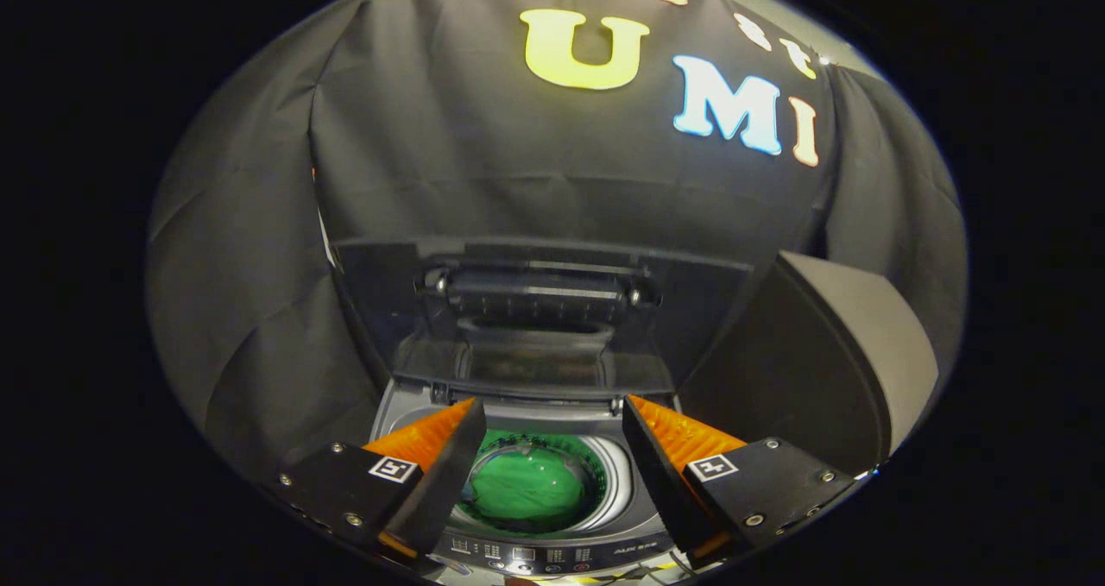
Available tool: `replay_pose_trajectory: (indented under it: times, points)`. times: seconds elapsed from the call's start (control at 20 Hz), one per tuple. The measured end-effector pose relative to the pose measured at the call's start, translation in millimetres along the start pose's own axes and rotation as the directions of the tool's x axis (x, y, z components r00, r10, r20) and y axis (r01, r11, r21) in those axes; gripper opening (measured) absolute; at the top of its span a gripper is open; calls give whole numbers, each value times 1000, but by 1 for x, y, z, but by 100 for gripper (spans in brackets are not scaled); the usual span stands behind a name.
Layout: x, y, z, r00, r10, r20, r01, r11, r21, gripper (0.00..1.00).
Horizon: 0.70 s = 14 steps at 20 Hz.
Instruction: Put the clothes into the washing machine and then close the washing machine lid.
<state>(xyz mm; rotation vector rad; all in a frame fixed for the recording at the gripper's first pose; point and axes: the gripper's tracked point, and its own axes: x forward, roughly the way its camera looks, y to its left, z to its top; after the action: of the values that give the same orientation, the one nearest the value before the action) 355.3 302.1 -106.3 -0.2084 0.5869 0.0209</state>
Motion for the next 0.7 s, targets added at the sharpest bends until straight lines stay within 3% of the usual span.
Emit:
replay_pose_trajectory:
  times: [0.3,0.7]
  points:
    - [-17,-8,65,996,-18,90,15,999,32,98]
    - [24,-23,114,995,-22,101,14,997,79,97]
